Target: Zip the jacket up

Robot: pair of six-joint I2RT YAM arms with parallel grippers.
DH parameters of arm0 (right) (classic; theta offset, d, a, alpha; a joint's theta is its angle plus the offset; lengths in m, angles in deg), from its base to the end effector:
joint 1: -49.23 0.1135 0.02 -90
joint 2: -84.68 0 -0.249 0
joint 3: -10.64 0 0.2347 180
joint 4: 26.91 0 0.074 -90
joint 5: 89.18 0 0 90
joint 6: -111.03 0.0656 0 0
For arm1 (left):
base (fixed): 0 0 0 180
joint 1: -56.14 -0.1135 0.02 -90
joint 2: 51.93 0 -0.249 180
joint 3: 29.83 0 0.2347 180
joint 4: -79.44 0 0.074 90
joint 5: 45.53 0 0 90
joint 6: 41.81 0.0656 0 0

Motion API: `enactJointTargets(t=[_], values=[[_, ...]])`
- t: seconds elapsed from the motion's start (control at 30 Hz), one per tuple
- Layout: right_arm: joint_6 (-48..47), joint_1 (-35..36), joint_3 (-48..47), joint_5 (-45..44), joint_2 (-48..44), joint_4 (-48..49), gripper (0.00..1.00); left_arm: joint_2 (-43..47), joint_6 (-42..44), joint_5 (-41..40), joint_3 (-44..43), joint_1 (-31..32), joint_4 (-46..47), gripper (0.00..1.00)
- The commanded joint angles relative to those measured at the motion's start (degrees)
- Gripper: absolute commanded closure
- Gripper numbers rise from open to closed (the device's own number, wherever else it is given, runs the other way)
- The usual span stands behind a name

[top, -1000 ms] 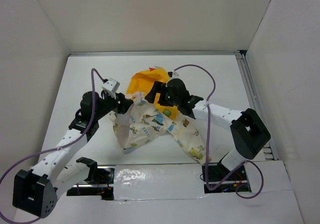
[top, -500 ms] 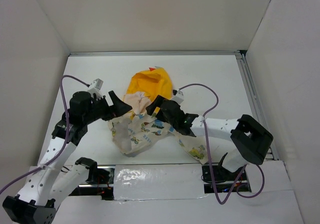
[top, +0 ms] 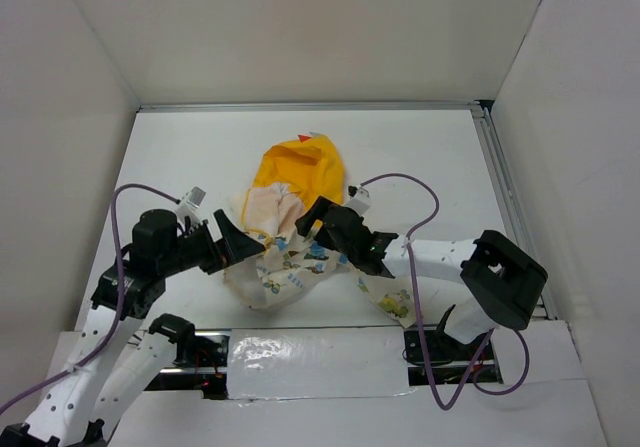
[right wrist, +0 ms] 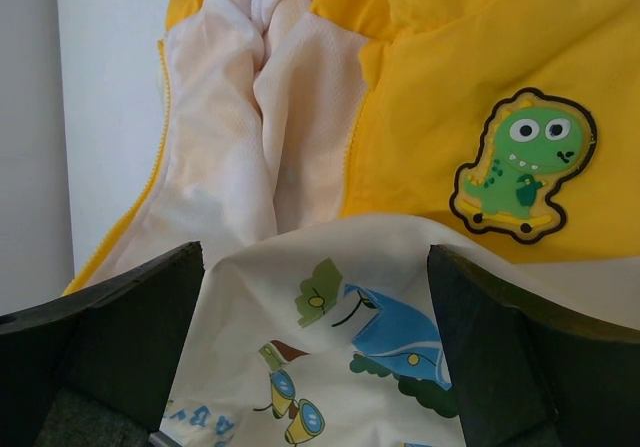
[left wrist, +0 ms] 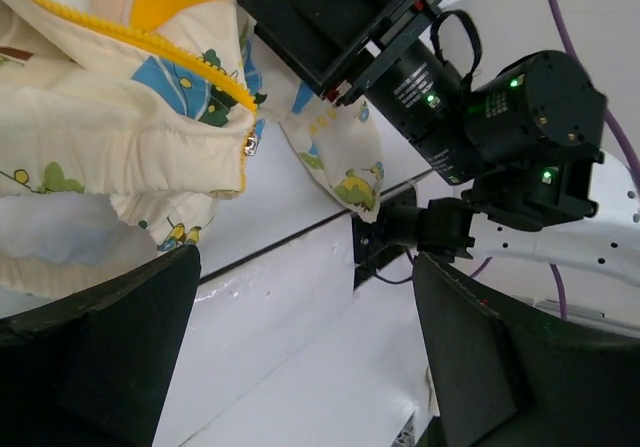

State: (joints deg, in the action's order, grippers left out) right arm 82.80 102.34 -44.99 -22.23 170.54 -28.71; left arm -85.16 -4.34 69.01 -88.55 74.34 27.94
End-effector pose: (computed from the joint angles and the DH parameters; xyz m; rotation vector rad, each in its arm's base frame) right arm 0.2119 0.2395 0.1724 0.4074 2.1408 0.7734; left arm 0.1280 -0.0708 0.2923 -0.3604 2.1707 -1.1751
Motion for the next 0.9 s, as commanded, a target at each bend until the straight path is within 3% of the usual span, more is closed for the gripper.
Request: enactJointTargets(t=[0.0, 0.27, 0.37, 0.47, 0.53, 0.57, 0.63, 0.77, 0.87], values=[[1.06, 0.07, -1.37, -0.07, -2.19, 3.25, 0.0, -0.95, -1.43, 3.76, 3.89, 0.26, 3.97, 0.01], [2.03, -0.45, -0.58, 1.78, -3.07, 3.07, 0.0, -4.55, -2.66, -1.41, 11.98, 5.27, 20.23, 0.03], [2.12, -0.89, -0.14, 2.57, -3.68, 3.24, 0.0, -7.89, -2.57, -2.3, 13.74, 6.24, 25.95, 0.1], [2.38, -0.98, 0.39, 2.4, -4.56, 2.63, 0.01, -10.7, -2.84, -4.84, 14.54, 7.99, 29.65, 0.36], [2.29, -1.07, 0.83, 2.31, -5.44, 2.37, 0.01, -10.8, -2.57, -7.99, 14.37, 10.09, 30.01, 0.44], [2.12, -1.33, 1.0, 2.22, -5.62, 2.28, 0.0, -10.71, -2.4, -9.32, 14.19, 10.8, 29.83, 0.55], [1.59, -1.51, 1.53, 2.31, -5.97, 2.28, 0.01, -10.1, -2.48, -12.04, 13.75, 12.9, 29.05, 0.61], [-0.34, -1.51, 1.71, 2.31, -6.94, 2.19, 0.01, -10.44, -2.75, -18.9, 12.17, 14.94, 26.5, 0.51], [-2.44, -1.51, 1.35, 3.79, -6.94, 3.58, 0.01, -12.2, -3.19, -22.51, 11.47, 16.69, 25.96, 0.51]])
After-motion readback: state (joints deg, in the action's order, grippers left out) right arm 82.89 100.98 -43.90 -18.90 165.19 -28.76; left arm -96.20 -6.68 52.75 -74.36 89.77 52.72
